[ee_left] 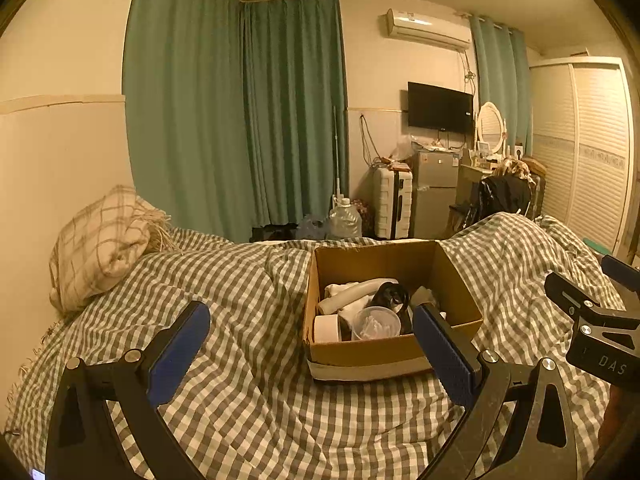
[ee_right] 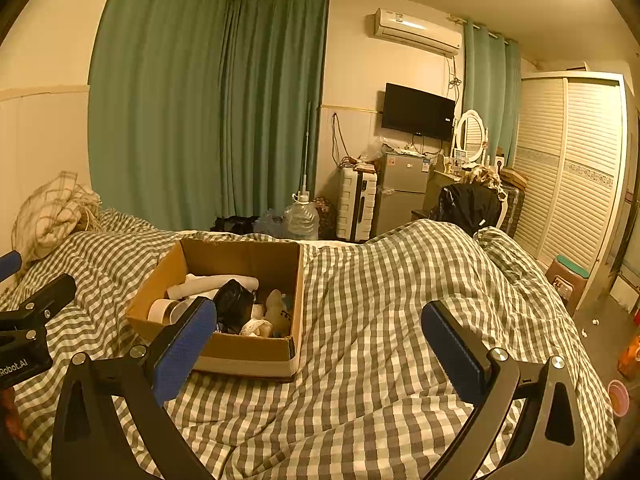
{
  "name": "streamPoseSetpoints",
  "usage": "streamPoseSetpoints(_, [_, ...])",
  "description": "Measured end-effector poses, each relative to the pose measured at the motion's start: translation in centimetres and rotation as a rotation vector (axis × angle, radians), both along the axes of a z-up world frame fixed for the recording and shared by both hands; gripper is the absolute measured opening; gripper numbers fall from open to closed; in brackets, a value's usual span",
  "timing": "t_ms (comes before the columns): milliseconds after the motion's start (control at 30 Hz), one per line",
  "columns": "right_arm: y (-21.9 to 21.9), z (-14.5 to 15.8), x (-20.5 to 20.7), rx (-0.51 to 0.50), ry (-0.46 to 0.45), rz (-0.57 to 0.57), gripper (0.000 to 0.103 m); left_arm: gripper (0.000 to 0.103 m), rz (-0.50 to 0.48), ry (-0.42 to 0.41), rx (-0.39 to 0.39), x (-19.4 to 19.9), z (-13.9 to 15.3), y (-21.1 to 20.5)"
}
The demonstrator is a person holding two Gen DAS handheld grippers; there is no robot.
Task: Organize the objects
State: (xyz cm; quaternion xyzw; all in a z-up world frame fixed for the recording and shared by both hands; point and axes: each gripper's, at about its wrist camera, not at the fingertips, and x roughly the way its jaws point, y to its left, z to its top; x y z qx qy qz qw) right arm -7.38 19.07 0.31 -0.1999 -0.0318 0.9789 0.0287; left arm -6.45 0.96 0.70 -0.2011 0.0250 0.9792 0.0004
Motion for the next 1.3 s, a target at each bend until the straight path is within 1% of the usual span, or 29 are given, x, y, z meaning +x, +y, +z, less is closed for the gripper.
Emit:
streamPoseSetpoints(500, [-0.10, -0.24, -0.07, 0.002, -0.009, 0.001, 0.103, 0.103, 0.005, 0.007, 0.016, 0.07, -0.11, -0.18])
streamPoseSetpoints(1300, [-0.28, -0.41, -0.02, 0.008, -0.017, 0.007, 0.103, 0.103, 0.001, 0.006, 0.014, 0.10, -0.14, -0.09])
